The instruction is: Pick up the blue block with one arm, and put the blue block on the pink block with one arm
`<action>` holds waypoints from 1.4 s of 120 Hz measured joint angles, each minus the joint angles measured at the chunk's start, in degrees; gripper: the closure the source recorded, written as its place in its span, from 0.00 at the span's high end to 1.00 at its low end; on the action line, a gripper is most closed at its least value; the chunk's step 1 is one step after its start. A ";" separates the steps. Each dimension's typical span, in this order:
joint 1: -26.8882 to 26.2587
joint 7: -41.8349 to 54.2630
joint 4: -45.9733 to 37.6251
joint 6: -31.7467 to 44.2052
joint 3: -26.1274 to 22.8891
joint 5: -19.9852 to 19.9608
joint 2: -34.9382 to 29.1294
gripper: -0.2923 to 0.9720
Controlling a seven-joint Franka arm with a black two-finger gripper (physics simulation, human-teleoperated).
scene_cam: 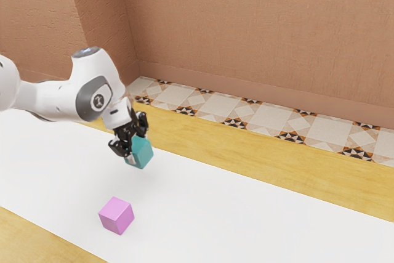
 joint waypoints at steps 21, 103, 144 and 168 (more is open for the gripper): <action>-0.88 0.70 -6.62 -2.81 0.07 -1.61 -6.74 0.49; -0.58 2.04 -19.22 -10.64 0.20 -4.11 -16.76 0.53; -0.58 2.20 -18.91 -11.89 0.28 -4.44 -17.24 0.71; -0.50 1.84 -3.73 -22.57 0.60 -5.04 -18.79 0.75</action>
